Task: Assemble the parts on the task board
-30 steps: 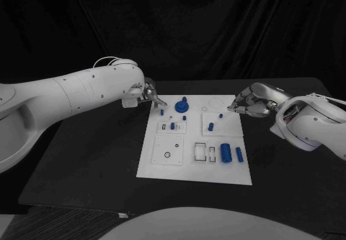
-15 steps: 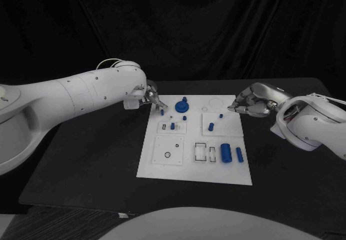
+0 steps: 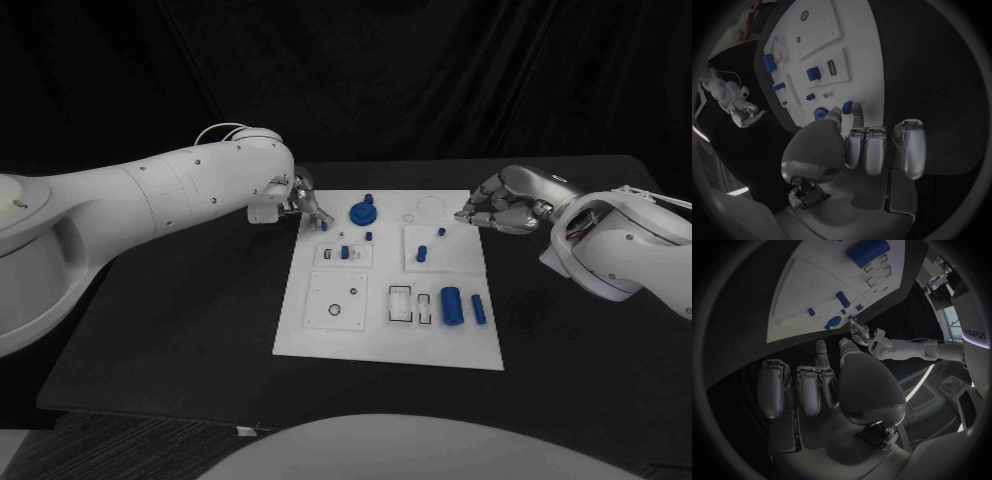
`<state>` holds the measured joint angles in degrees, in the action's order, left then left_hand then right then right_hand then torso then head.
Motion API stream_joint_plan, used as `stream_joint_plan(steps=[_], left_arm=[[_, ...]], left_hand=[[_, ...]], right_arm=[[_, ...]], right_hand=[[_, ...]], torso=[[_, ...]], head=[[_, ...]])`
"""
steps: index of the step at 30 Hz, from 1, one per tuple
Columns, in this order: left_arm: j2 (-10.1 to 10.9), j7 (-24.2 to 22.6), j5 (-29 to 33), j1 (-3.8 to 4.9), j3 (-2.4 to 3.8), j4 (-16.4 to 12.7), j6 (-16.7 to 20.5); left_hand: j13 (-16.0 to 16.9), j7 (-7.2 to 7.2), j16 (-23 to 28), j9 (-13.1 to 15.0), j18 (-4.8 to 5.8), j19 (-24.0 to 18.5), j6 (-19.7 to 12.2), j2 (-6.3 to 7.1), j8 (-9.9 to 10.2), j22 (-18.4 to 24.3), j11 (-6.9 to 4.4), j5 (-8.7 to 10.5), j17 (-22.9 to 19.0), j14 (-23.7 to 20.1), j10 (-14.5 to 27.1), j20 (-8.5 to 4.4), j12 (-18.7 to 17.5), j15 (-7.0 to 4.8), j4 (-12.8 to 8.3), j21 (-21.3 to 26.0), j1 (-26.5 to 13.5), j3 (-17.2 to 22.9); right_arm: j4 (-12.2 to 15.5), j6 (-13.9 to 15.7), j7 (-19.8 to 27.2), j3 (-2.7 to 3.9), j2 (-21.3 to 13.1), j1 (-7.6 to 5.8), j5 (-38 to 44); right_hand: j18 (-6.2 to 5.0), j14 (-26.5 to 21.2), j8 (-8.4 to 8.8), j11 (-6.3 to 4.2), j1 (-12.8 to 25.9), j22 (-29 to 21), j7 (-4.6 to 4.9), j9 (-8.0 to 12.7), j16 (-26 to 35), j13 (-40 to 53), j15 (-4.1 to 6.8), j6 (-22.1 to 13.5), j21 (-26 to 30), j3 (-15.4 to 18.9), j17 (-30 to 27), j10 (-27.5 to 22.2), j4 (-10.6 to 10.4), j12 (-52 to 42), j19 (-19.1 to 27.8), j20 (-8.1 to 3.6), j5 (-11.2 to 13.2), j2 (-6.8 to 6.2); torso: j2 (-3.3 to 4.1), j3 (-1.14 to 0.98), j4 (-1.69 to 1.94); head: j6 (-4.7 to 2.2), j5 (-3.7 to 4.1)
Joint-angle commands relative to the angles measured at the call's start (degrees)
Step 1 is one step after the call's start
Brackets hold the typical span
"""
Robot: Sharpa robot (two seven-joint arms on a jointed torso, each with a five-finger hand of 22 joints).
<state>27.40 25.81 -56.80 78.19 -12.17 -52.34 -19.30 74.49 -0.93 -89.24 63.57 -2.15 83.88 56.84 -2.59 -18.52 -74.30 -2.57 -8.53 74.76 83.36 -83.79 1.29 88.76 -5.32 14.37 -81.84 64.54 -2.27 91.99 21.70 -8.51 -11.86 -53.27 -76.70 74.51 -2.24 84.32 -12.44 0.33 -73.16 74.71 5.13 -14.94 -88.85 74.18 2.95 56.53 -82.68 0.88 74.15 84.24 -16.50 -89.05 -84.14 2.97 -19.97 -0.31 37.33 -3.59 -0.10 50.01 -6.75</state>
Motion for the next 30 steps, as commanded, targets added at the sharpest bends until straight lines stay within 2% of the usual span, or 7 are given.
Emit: stream_joint_plan(steps=[1,11,15,18,25,26,30], left_arm=[[-0.18,-0.01,-0.19,-0.15,0.05,0.09,-1.08],[-0.33,-0.83,-0.18,-0.26,0.05,0.04,-0.76],[-0.33,-1.24,-0.18,-0.28,0.05,0.01,-0.59],[-0.31,-1.43,-0.18,-0.28,0.05,-0.03,-0.62],[-0.31,-1.97,-0.18,-0.29,0.05,-0.05,-0.68],[-0.32,-2.13,-0.18,-0.29,0.05,-0.05,-0.67],[-0.34,-2.47,-0.18,-0.3,0.05,-0.06,-0.6]], left_hand=[[15.51,-0.21,-0.76,0.84,-0.07,1.77,0.85,0.22,-0.08,-10.99,-0.44,-1.17,15.24,6.64,-6.21,-0.72,1.24,-0.6,-0.45,0.12,0.85,-0.22],[15.51,-0.02,-0.76,0.18,-0.08,1.8,1.18,0.19,0.77,-11.1,-0.59,-7.43,15.24,6.64,-6.21,-0.81,1.24,-0.7,-1.12,0.26,1.77,0.7],[15.51,0.2,-0.76,-0.05,-0.08,1.83,1.25,0.2,1.14,-11.18,-0.77,-12.27,15.24,6.64,-6.21,-0.93,1.24,-0.85,-1.72,0.31,2.82,2.01],[15.51,0.36,-0.76,-0.11,-0.07,1.86,1.43,0.14,1.19,-11.22,-0.9,-12.86,15.24,6.64,-6.21,-1.01,1.24,-0.95,-2.12,0.31,3.48,3.01],[15.51,0.83,-0.76,-0.27,-0.05,1.96,2.62,0.77,1.17,-11.37,-1.32,-16.45,15.24,6.64,-6.21,-1.35,1.24,-1.29,-3.16,0.3,4.63,6.28],[15.51,0.91,-0.76,-0.32,-0.05,1.96,2.9,1.2,1.25,-11.39,-1.39,-17.75,15.24,6.64,-6.21,-1.46,1.24,-1.39,-3.5,0.37,4.78,7.82],[15.51,0.96,-0.76,-0.33,-0.06,1.97,3.04,1.68,1.37,-11.43,-1.46,-18.94,15.24,6.64,-6.21,-1.53,1.24,-1.45,-4.01,0.44,4.99,9.85]], right_arm=[[0.0,-0.05,-0.28,0.04,0.01,0.14,0.06],[-0.21,-0.39,-0.44,0.04,0.2,0.16,0.06],[-0.25,-0.6,-0.59,0.04,0.19,0.17,0.06],[-0.31,-0.76,-0.7,0.04,0.18,0.17,0.05],[-0.54,-1.05,-0.88,0.04,0.32,0.17,0.05],[-0.58,-1.13,-0.93,0.04,0.36,0.17,0.05],[-0.65,-1.35,-1.06,0.04,0.42,0.17,0.05]], right_hand=[[0.33,5.68,-0.91,0.44,-1.65,12.76,0.01,-0.78,-1.15,15.82,-0.09,0.43,0.01,1.05,15.85,5.76,0.31,-0.95,-2.23,0.47,-1.17,-0.5],[0.3,5.68,-0.87,0.45,-1.71,12.72,0.03,-0.76,-1.15,15.82,-0.1,0.36,0.12,1.06,15.85,5.76,0.32,-0.95,-2.17,0.47,-1.21,-0.49],[0.3,5.68,-0.87,0.45,-1.71,12.72,0.03,-0.76,-1.15,15.82,-0.1,0.36,0.12,1.06,15.85,5.76,0.32,-0.95,-2.17,0.47,-1.21,-0.49],[0.29,5.68,-0.85,0.45,-1.72,12.71,0.03,-0.76,-1.15,15.82,-0.1,0.33,0.16,1.07,15.85,5.76,0.31,-0.95,-2.15,0.47,-1.22,-0.48],[0.29,5.68,-0.85,0.45,-1.72,12.71,0.04,-0.76,-1.15,15.82,-0.1,0.33,0.17,1.07,15.85,5.76,0.31,-0.95,-2.15,0.47,-1.22,-0.48],[0.27,5.68,-0.83,0.46,-1.72,12.67,0.05,-0.75,-1.15,15.82,-0.1,0.29,0.26,1.08,15.85,5.76,0.3,-0.95,-2.1,0.47,-1.22,-0.47],[0.27,5.68,-0.83,0.46,-1.72,12.67,0.05,-0.75,-1.15,15.82,-0.1,0.29,0.26,1.08,15.85,5.76,0.3,-0.95,-2.1,0.47,-1.22,-0.47]], torso=[[0.01,0.0,0.0],[0.0,-0.03,-0.01],[0.01,0.01,-0.01],[0.01,-0.01,0.02],[0.0,0.0,0.01],[0.0,-0.01,0.01],[0.01,-0.01,-0.01]], head=[[-0.01,0.14],[-0.01,-0.02],[-0.01,-0.03],[-0.01,0.06],[-0.01,-0.04],[-0.01,-0.03],[-0.01,0.02]])
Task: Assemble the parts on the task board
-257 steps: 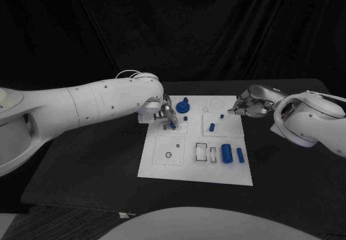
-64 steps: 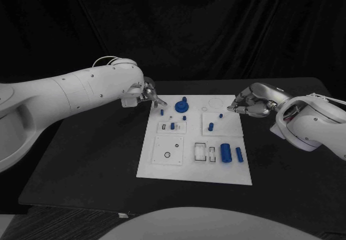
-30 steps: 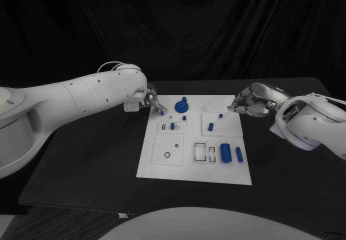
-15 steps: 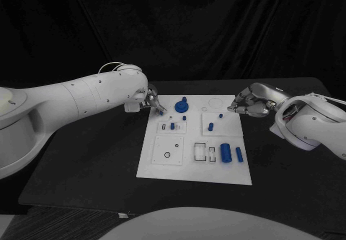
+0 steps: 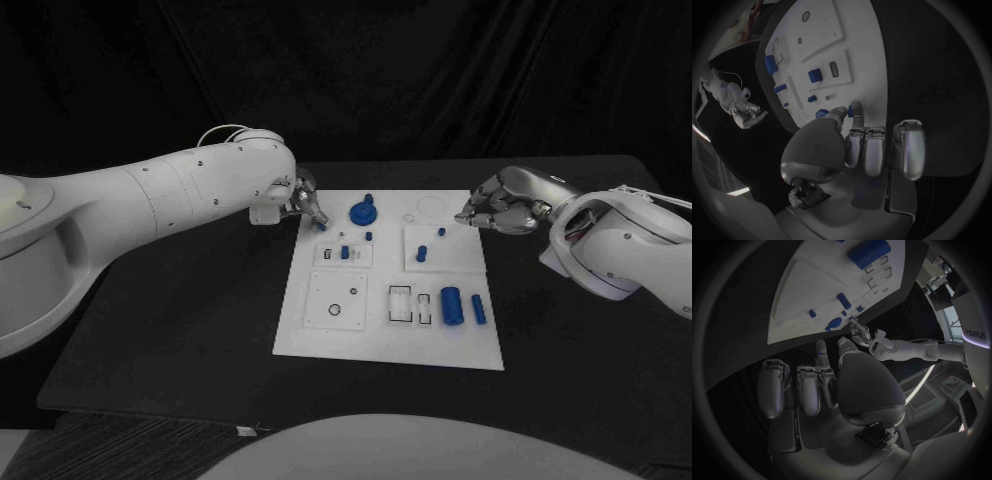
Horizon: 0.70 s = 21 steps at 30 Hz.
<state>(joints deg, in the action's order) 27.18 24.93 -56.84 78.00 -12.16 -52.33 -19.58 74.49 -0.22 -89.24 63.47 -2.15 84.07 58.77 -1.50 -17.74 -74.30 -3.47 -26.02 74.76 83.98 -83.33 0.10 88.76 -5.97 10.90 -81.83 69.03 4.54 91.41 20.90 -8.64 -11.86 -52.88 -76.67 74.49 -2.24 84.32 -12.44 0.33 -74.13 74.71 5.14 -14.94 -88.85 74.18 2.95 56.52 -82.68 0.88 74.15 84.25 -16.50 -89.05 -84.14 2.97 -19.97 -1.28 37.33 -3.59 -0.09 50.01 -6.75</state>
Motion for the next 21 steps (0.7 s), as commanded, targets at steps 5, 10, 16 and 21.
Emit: stream_joint_plan(steps=[5,10,16,21], left_arm=[[-0.08,-1.82,-0.15,-0.11,0.05,-0.11,-0.09],[0.38,-2.01,-0.15,-0.12,0.05,-0.77,0.9],[1.99,-1.83,-0.14,-0.06,0.05,-3.49,3.3],[4.75,-1.0,-0.14,0.87,0.06,-8.4,4.94]], left_hand=[[15.51,0.25,-0.76,-0.1,-0.04,1.82,1.41,1.31,0.61,-11.53,-0.59,-3.59,15.24,6.02,-6.67,-0.4,1.24,-0.83,-1.13,0.46,0.37,6.19],[15.51,0.26,-0.76,0.13,-0.06,1.83,2.13,1.92,0.43,-11.58,-0.63,-7.4,15.24,6.02,-6.67,-0.46,1.24,-0.87,-1.56,0.61,-0.39,10.08],[15.51,0.31,-0.76,0.21,-0.04,1.88,2.37,2.19,0.37,-11.64,-0.69,-7.65,15.24,6.02,-6.67,-0.46,1.24,-0.93,-1.81,0.57,-0.64,11.33],[15.51,0.27,-0.76,0.23,-0.09,1.79,2.37,2.5,0.4,-11.56,-0.69,-7.54,15.24,6.02,-6.67,-0.47,1.24,-0.93,-1.87,0.79,-0.87,11.64]], right_arm=[[-0.1,-0.75,-1.06,0.04,0.03,0.14,0.07],[-0.12,-0.96,-1.17,0.04,0.02,0.14,0.07],[-0.14,-1.06,-1.19,0.04,0.01,0.17,0.07],[-0.11,-1.07,-1.29,0.04,-0.17,0.19,0.07]], right_hand=[[0.25,5.68,-0.78,0.48,-0.72,12.65,0.07,-0.73,-1.15,15.82,-0.11,0.22,0.34,1.11,15.85,5.75,0.26,-0.95,-2.06,0.48,-1.2,0.5],[0.25,5.68,-0.78,0.48,-0.72,12.65,0.07,-0.73,-1.15,15.82,-0.11,0.22,0.34,1.11,15.85,5.75,0.26,-0.95,-2.06,0.48,-1.2,0.5],[0.23,5.68,-0.75,0.49,-0.7,12.63,0.09,-0.72,-1.15,15.82,-0.12,0.17,0.39,1.13,15.85,5.75,0.23,-0.95,-2.04,0.48,-1.19,0.51],[0.23,5.68,-0.75,0.49,-0.7,12.63,0.09,-0.72,-1.15,15.82,-0.12,0.17,0.39,1.13,15.85,5.75,0.23,-0.95,-2.04,0.48,-1.19,0.51]], torso=[[0.01,-0.02,-0.02],[0.03,-0.05,-0.01],[-0.02,0.01,-0.03],[0.0,0.01,0.03]], head=[[-0.01,-0.05],[-0.01,-0.04],[-0.01,-0.12],[-0.01,-0.08]])
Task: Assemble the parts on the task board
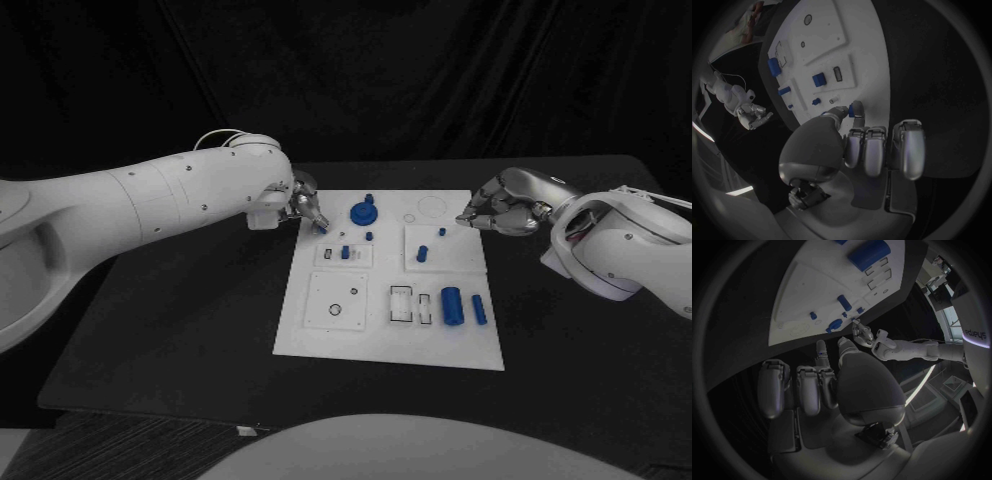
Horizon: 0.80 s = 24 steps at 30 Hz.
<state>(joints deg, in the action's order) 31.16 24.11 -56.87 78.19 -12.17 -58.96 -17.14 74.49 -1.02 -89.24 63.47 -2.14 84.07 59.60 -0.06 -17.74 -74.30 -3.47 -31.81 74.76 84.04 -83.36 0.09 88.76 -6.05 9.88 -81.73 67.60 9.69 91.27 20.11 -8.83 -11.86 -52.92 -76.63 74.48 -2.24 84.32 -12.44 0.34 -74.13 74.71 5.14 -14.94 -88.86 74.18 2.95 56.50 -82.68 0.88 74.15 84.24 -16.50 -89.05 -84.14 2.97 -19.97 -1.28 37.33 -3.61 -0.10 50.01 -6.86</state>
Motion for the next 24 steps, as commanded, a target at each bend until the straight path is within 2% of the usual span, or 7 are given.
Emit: stream_joint_plan(steps=[1,7,10,16,22,23,24], left_arm=[[1.36,0.05,-0.1,0.97,0.07,-2.83,2.6],[5.66,2.41,3.39,3.25,0.07,-9.94,2.41],[7.23,3.56,5.19,3.81,0.06,-12.41,1.98],[9.6,6.06,6.95,4.37,0.05,-16.36,-0.66],[10.13,7.7,7.38,4.48,0.04,-17.5,-3.02],[10.09,7.83,7.41,4.47,0.04,-17.49,-3.2],[10.03,7.89,7.43,4.45,0.03,-17.46,-3.31]], left_hand=[[15.51,1.06,-0.76,0.23,-0.1,1.78,1.53,1.13,0.4,-11.55,-0.69,-1.68,15.24,5.96,-6.64,-0.47,1.24,-0.86,-0.83,0.72,0.47,6.58],[15.51,1.06,-0.76,0.25,-0.13,1.73,1.56,1.42,0.45,-11.51,-0.67,-1.14,15.24,5.96,-6.64,-0.47,1.24,-0.84,-0.77,0.86,-0.01,7.01],[15.51,1.07,-0.76,0.24,-0.13,1.73,1.5,1.42,0.48,-11.51,-0.67,-1.1,15.24,5.96,-6.64,-0.47,1.24,-0.84,-0.81,0.88,-0.01,7.17],[15.51,0.99,-0.76,0.21,-0.2,1.6,1.2,1.66,0.7,-11.4,-0.63,-0.65,15.24,5.96,-6.64,-0.46,1.24,-0.82,-0.96,1.19,-0.17,7.72],[15.51,0.96,-0.76,0.19,-0.23,1.53,1.08,1.74,0.79,-11.33,-0.6,-0.42,15.24,5.96,-6.64,-0.44,1.24,-0.8,-1.07,1.36,-0.21,8.02],[15.51,0.96,-0.76,0.19,-0.23,1.53,1.08,1.74,0.79,-11.33,-0.6,-0.42,15.24,5.96,-6.64,-0.44,1.24,-0.8,-1.07,1.36,-0.21,8.02],[15.51,0.96,-0.76,0.18,-0.24,1.51,1.07,1.75,0.81,-11.32,-0.6,-0.4,15.24,5.96,-6.64,-0.44,1.24,-0.8,-1.11,1.4,-0.2,8.1]], right_arm=[[0.04,-0.28,-1.12,0.04,-0.16,0.15,0.08],[-0.02,-0.27,-1.2,0.04,-0.17,0.18,0.08],[-0.14,-0.25,-1.2,0.04,-0.06,0.27,0.08],[-0.25,-0.3,-1.19,0.04,-0.03,0.76,-0.03],[-0.19,-0.17,-1.09,0.04,-0.09,1.01,-0.23],[-0.15,-0.14,-1.07,0.04,-0.1,1.03,-0.25],[-0.11,-0.11,-1.04,0.04,-0.11,1.05,-0.26]], right_hand=[[0.2,5.68,-0.72,0.5,-0.68,12.6,0.09,-0.7,-1.14,15.82,-0.12,0.13,0.48,1.15,15.85,5.76,0.21,-0.95,-1.99,0.48,-1.16,0.52],[0.2,5.68,-0.72,0.5,-0.68,12.6,0.09,-0.7,-1.14,15.82,-0.12,0.13,0.48,1.15,15.85,5.76,0.21,-0.95,-1.99,0.48,-1.16,0.52],[0.2,5.68,-0.72,0.5,-0.68,12.6,0.09,-0.7,-1.14,15.82,-0.12,0.13,0.48,1.15,15.85,5.76,0.21,-0.95,-1.99,0.48,-1.16,0.52],[0.2,5.68,-0.72,0.5,-0.68,12.6,0.09,-0.7,-1.14,15.82,-0.12,0.13,0.48,1.15,15.85,5.76,0.21,-0.95,-1.99,0.48,-1.16,0.52],[0.21,5.68,-0.68,0.51,-0.68,12.6,0.1,-0.69,-1.14,15.82,-0.14,0.08,0.48,1.17,15.85,5.76,0.18,-0.95,-2.0,0.49,-1.12,0.55],[0.21,5.68,-0.68,0.51,-0.68,12.6,0.1,-0.69,-1.14,15.82,-0.14,0.08,0.48,1.17,15.85,5.76,0.18,-0.95,-2.0,0.49,-1.12,0.55],[0.21,5.68,-0.68,0.51,-0.68,12.6,0.1,-0.69,-1.14,15.82,-0.14,0.08,0.48,1.17,15.85,5.76,0.18,-0.95,-2.0,0.49,-1.12,0.55]], torso=[[0.0,0.0,0.06],[-0.05,0.03,0.1],[-0.12,0.02,0.08],[-0.11,-0.05,0.0],[-0.22,-0.17,0.02],[-0.17,-0.11,0.03],[-0.23,-0.15,0.06]], head=[[-0.01,0.04],[-0.01,-0.06],[-0.01,-0.23],[-0.01,-0.45],[-0.01,-0.73],[-0.01,-0.78],[-0.01,-0.73]])
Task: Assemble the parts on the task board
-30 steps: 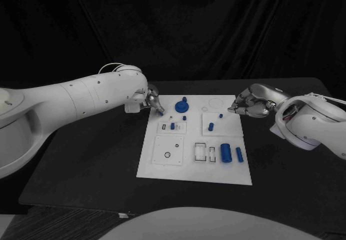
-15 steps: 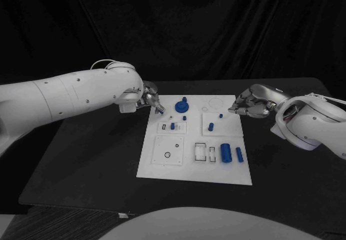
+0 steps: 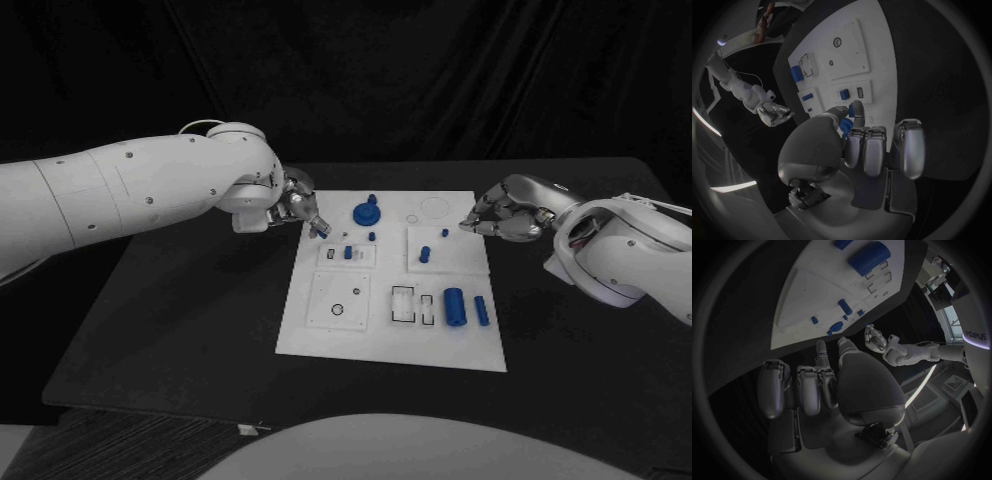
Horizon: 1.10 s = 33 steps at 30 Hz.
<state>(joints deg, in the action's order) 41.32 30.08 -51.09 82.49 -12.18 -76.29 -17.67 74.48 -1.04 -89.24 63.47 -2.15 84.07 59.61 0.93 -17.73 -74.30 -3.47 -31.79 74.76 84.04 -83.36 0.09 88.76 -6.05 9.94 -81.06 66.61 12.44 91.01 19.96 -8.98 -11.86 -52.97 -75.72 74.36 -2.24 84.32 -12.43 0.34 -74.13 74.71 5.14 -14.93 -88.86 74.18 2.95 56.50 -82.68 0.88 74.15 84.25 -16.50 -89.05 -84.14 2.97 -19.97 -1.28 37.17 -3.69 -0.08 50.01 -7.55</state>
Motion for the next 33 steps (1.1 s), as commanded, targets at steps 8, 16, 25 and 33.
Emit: stream_joint_plan(steps=[8,16,25,33], left_arm=[[-1.59,1.54,1.74,-0.85,0.03,1.32,-2.32],[-2.65,0.73,1.75,-2.3,0.03,2.13,-1.12],[-3.28,0.59,1.75,-2.68,0.03,2.55,-0.25],[-3.95,1.24,1.75,-3.31,0.03,2.88,-0.43]], left_hand=[[15.52,0.95,-0.76,0.18,-0.25,1.49,1.0,0.75,0.89,-11.31,-0.58,-0.65,15.24,5.96,-6.64,-0.42,1.24,-0.78,-1.51,0.81,0.9,6.07],[15.52,0.86,-0.76,0.18,-0.34,1.32,0.78,0.82,1.02,-11.15,-0.52,-0.45,15.24,5.96,-6.64,-0.4,1.24,-0.75,-1.64,1.21,0.79,6.47],[15.52,0.82,-0.76,0.17,-0.36,1.29,0.65,0.8,1.09,-11.12,-0.49,-0.38,15.24,5.96,-6.64,-0.39,1.24,-0.73,-1.71,1.29,0.77,6.69],[15.52,0.69,-0.76,0.17,-0.39,1.23,0.4,0.83,1.23,-11.06,-0.39,0.02,15.24,5.96,-6.64,-0.34,1.24,-0.67,-1.72,1.47,0.51,7.01]], right_arm=[[0.36,0.21,-0.77,0.04,-0.22,0.22,-0.19],[0.7,0.2,-0.81,0.04,-0.37,0.24,-0.19],[0.56,0.27,-0.78,0.04,-0.24,0.24,-0.19],[0.47,0.32,-0.7,0.04,-0.02,0.26,-0.19]], right_hand=[[0.21,5.68,-0.68,0.51,-0.7,12.59,0.09,-0.69,-1.14,15.82,-0.14,0.07,0.49,1.17,15.85,5.75,0.19,-0.95,-1.99,0.49,-1.12,0.56],[0.21,5.68,-0.68,0.51,-0.7,12.59,0.09,-0.69,-1.14,15.82,-0.14,0.07,0.49,1.17,15.85,5.75,0.19,-0.95,-1.99,0.49,-1.12,0.56],[0.2,5.68,-0.67,0.5,-0.76,12.58,0.09,-0.69,-1.14,15.82,-0.15,0.06,0.53,1.18,15.85,5.75,0.21,-0.95,-1.97,0.5,-1.13,0.6],[0.2,5.68,-0.67,0.5,-0.76,12.58,0.09,-0.69,-1.14,15.82,-0.15,0.06,0.53,1.18,15.85,5.75,0.21,-0.95,-1.97,0.5,-1.13,0.6]], torso=[[-0.31,0.06,0.26],[-0.25,0.04,0.23],[-0.2,0.11,0.15],[-0.36,-0.02,0.27]], head=[[-0.01,0.48],[-0.01,0.58],[-0.01,0.27],[-0.01,0.34]])
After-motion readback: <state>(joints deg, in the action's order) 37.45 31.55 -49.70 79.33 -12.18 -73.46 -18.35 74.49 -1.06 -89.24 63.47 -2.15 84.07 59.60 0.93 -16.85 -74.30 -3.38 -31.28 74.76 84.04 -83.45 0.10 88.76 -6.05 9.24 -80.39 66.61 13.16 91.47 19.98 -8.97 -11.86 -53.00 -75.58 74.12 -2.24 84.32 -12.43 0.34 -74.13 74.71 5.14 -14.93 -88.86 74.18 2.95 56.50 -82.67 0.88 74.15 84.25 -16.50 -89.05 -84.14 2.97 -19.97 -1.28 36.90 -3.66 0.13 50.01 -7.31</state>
